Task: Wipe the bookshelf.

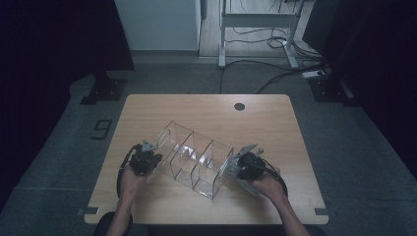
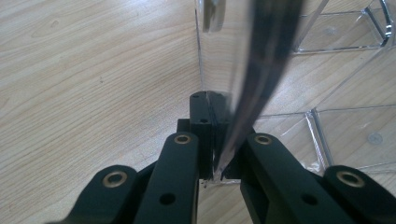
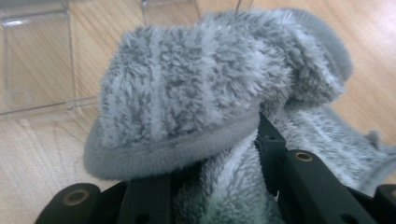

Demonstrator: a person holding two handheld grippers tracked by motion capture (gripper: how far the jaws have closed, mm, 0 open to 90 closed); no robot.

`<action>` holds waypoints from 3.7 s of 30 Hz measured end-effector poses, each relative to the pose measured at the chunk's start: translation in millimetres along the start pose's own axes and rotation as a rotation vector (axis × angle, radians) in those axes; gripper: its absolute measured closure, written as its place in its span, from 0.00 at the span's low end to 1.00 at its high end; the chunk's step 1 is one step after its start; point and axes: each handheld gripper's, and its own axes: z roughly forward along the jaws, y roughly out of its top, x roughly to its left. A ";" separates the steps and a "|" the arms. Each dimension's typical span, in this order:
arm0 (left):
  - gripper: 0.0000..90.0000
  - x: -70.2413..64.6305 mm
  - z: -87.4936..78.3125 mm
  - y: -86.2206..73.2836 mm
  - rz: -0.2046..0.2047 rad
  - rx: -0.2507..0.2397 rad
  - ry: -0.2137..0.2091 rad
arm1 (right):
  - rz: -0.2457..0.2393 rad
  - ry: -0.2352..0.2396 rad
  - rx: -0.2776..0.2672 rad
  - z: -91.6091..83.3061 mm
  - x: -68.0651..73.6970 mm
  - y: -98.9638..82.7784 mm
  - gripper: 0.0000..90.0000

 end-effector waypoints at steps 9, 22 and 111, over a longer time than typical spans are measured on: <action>0.96 -0.8 0.5 0.0 -0.009 -0.001 0.008 | 0.005 0.018 0.004 6.6 0.5 -2.4 0.72; 0.96 -4.7 1.3 1.0 -0.022 0.007 0.041 | -0.066 0.031 0.014 1.7 21.5 -5.1 0.72; 0.95 -2.4 6.5 -2.4 -0.007 0.016 0.025 | -0.012 -0.038 -0.197 -109.6 1.0 -12.7 0.73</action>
